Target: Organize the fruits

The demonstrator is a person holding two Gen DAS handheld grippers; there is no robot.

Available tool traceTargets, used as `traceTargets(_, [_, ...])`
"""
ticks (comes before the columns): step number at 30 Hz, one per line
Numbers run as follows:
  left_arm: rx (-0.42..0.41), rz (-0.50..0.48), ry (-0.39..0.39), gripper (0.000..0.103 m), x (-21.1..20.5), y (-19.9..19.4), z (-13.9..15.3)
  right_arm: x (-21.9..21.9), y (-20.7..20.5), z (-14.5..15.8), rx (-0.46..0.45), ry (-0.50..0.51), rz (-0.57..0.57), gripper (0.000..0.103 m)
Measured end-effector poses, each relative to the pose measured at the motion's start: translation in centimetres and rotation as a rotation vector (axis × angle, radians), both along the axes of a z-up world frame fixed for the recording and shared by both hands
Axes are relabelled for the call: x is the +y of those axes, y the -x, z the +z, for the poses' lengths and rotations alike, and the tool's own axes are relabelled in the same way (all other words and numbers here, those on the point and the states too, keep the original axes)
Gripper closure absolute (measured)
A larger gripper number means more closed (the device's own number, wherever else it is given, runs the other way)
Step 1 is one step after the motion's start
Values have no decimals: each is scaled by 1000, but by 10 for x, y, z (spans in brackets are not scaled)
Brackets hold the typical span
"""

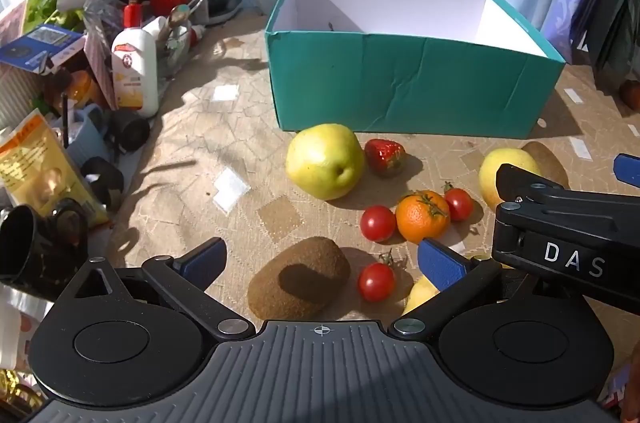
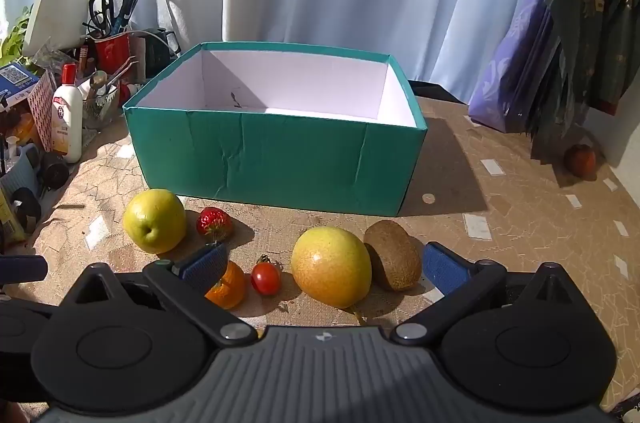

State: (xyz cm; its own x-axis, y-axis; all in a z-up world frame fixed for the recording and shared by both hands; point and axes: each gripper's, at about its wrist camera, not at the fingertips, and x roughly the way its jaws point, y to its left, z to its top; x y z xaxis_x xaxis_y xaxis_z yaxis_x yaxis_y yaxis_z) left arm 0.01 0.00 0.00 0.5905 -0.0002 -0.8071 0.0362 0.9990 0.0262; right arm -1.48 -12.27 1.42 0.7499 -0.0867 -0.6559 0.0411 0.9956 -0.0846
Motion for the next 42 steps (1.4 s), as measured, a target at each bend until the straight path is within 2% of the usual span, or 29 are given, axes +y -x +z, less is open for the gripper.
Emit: traceTargets(42, [4,3,-3,0,5,0,-2,1,0,0,-2,-3,-1,0])
